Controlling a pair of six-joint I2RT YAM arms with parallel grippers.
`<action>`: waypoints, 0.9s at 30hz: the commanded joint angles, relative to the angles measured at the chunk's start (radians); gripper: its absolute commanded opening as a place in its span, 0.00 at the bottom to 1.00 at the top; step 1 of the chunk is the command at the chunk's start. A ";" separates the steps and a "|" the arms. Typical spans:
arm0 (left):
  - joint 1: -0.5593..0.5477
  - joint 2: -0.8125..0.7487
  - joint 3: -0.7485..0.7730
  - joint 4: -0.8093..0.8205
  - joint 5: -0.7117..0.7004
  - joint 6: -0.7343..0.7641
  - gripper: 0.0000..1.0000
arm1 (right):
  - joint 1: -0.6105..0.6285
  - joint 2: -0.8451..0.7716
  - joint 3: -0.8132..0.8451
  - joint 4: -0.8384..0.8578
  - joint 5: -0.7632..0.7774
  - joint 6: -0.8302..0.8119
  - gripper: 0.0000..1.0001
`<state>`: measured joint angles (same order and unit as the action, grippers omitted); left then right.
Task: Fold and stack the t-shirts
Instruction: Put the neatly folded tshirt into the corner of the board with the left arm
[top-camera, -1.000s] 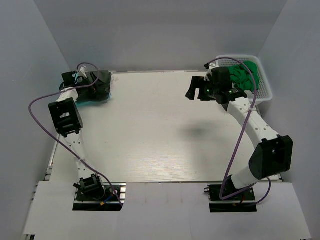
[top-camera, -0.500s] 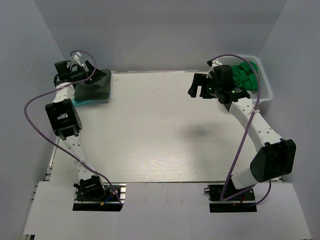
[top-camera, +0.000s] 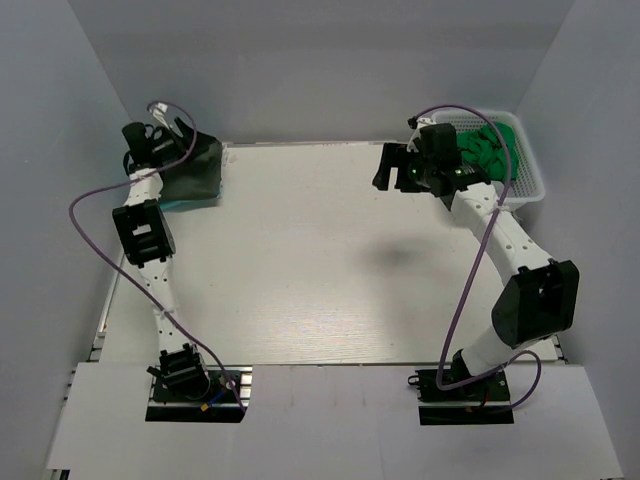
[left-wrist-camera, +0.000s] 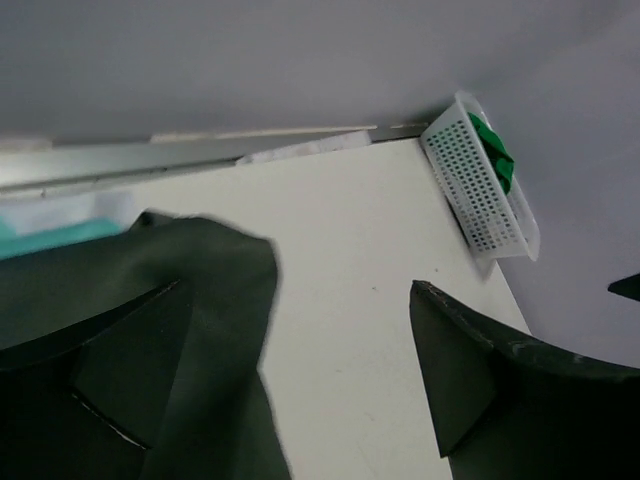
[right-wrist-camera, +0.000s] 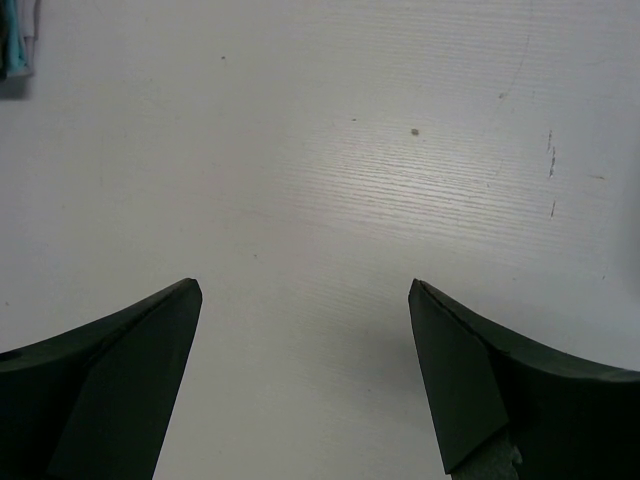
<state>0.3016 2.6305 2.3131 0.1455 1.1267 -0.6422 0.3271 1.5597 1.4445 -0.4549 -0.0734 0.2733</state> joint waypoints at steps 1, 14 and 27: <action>-0.021 0.034 -0.018 0.091 -0.075 -0.057 1.00 | -0.005 0.031 0.085 -0.037 0.017 0.001 0.90; -0.030 -0.114 -0.032 0.045 -0.291 -0.031 1.00 | 0.000 0.076 0.130 -0.111 -0.051 0.010 0.90; -0.143 -0.705 -0.197 -0.731 -0.798 0.280 1.00 | -0.002 -0.145 -0.113 0.051 -0.068 0.058 0.90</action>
<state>0.2047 2.1330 2.2230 -0.3374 0.5385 -0.4644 0.3275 1.4788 1.3720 -0.4854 -0.1345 0.3046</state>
